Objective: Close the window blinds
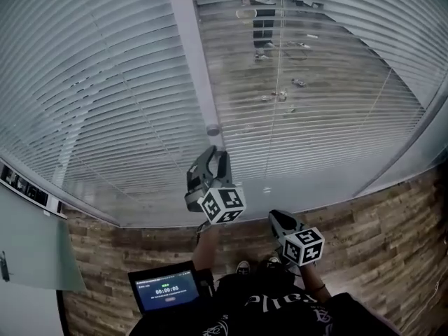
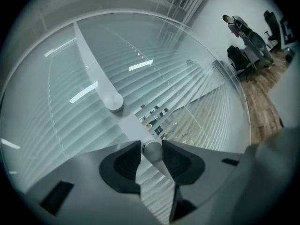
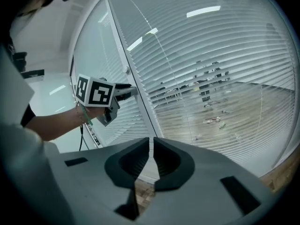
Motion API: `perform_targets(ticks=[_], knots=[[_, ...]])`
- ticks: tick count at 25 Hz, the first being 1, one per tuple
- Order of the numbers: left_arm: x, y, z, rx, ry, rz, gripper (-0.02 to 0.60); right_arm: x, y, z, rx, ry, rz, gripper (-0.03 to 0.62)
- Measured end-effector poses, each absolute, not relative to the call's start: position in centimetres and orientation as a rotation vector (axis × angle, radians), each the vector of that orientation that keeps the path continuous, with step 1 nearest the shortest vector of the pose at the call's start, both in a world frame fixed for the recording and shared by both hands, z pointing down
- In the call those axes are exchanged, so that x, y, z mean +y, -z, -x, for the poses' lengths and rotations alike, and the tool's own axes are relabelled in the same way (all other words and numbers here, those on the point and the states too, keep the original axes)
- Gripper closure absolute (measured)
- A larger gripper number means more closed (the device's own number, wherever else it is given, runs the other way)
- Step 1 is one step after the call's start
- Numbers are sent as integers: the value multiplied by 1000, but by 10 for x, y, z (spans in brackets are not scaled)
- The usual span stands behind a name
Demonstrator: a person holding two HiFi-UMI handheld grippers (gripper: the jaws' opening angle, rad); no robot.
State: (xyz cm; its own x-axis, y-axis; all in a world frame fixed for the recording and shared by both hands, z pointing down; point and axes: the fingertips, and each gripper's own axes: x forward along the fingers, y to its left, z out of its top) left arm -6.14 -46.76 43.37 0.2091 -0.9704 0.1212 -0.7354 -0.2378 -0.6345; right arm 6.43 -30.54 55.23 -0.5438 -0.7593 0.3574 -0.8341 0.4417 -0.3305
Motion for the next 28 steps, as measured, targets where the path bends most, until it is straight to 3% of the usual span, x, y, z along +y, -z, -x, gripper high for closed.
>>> perform_targets(ticks=[7,11,14,15,17,23,25,28], knots=[[-469,-426,68,1962,21,2535,454,-328,-557,-75,-2556,-724,-1317,554],[-470,-428,77,2119,-883,2919,455,-335,-558,-71,-2581,-726,-1258,554],[-472,-431,75,1970,-1699,3063,456,-342,-558,-71,-2592,-723,-1232,554],[-473,-431,75,1923,-1827,3061,456,-344,-558,-71,-2594,-720,-1223,554],[-472,-429,76,1927,-1653,3051,454,-347,-559,-70,-2599,-717,-1205,554],[-459,-436,68,1879,267,2434,454,-353,-562,-64,-2610,-721,-1154,554],[-461,-437,62,1723,584,2185,454,-354,-565,-63,-2606,-723,-1142,554],[-465,-436,55,1563,829,1948,454,-354,-568,-60,-2604,-727,-1126,554]])
